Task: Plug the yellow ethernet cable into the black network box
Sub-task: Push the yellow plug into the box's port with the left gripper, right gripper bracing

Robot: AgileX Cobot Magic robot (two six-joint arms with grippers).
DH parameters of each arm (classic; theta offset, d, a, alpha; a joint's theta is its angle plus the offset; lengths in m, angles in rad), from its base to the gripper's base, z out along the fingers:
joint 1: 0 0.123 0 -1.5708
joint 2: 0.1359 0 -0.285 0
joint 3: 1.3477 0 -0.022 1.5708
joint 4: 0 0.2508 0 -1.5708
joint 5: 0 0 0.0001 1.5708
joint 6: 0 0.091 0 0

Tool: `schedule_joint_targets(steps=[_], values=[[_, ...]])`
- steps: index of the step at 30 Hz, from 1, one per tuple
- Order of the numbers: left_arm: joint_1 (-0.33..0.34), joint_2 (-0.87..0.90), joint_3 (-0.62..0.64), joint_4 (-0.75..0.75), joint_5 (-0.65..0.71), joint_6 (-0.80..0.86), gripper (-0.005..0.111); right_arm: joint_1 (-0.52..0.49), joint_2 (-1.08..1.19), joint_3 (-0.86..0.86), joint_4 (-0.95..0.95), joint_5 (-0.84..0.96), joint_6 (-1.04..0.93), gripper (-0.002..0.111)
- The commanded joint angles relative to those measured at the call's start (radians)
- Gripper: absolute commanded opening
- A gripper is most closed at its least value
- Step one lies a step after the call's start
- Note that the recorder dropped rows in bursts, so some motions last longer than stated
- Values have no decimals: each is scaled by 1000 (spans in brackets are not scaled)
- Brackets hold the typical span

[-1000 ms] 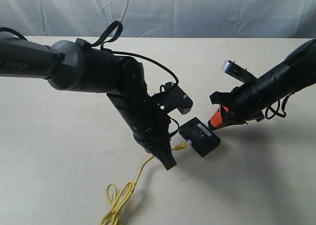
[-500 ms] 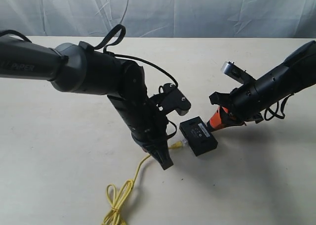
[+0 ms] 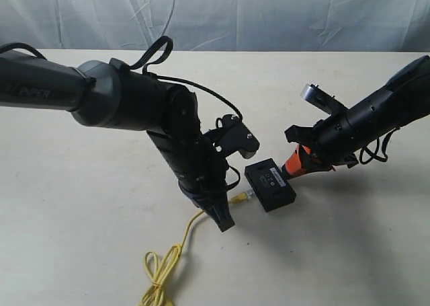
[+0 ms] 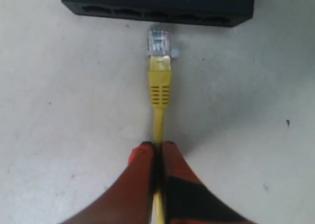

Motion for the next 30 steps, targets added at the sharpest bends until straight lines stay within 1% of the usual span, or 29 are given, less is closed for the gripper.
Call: schedule_joint_targets(steps=[1,11,22,30], values=[[-5,-9,-4,41,26,-8,0,-3,-1,-2,2,8,-8,-1],[-5,-19,-4,56,-4,-6,0,-3,-1,-2,-4,0,-8,-1],[-5,-23,-4,43,-43,55,0,-3,-1,-2,-4,-9,-8,-1],[-5,-17,-4,48,-16,68,0,-3,-1,-2,-4,-9,-8,-1]])
